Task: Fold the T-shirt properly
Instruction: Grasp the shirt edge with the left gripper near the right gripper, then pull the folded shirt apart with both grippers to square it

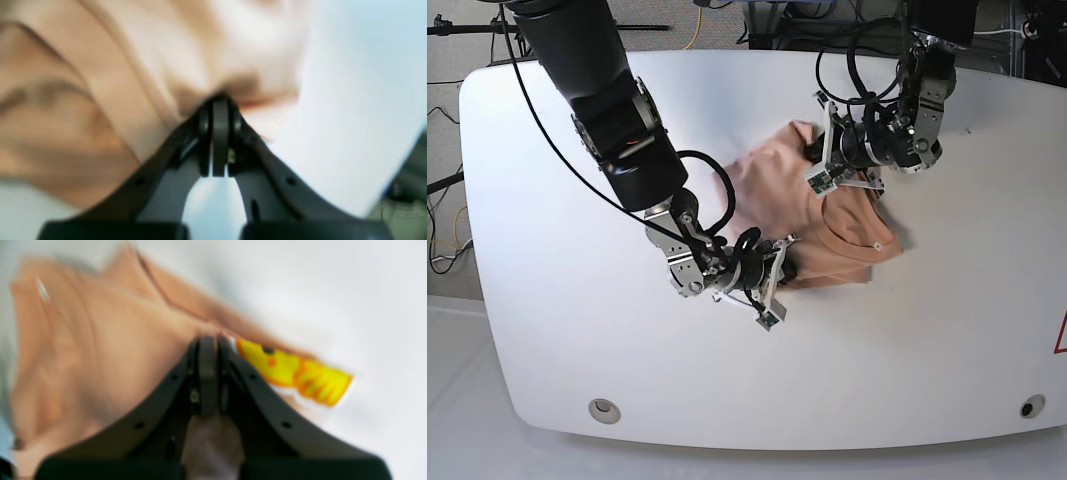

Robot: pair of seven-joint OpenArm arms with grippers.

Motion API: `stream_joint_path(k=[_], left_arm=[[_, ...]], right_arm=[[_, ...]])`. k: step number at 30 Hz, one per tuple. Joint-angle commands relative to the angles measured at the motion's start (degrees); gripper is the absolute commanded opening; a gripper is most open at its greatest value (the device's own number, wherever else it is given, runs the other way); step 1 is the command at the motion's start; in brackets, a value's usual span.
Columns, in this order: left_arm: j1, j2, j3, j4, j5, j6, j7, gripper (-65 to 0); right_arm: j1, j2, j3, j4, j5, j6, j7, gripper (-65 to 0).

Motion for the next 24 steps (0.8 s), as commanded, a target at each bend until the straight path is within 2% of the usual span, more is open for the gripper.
stream_joint_path(k=[1,6,15,24], left_arm=[[1.04,-1.17,-0.45,-4.18,8.13,0.34,3.82,-65.0],[0.07,-1.34,-1.85,-7.52,10.67,0.34,-0.31,-65.0],[-3.8,-1.43,-2.03,-11.3,12.35,0.34,-0.84,-65.0],[-6.96,-2.58,-2.12,-11.65,12.43,0.34,-0.84,-65.0]], right_arm=[[0.68,0.58,0.26,1.02,-0.46,0.43,0.86,-63.7],[-0.91,3.04,0.35,1.2,-0.37,0.43,0.95,-63.7],[-3.98,6.91,0.61,4.8,-0.28,0.34,0.6,-63.7],[-9.78,10.08,10.64,14.12,-0.81,0.34,-3.62,-63.7]])
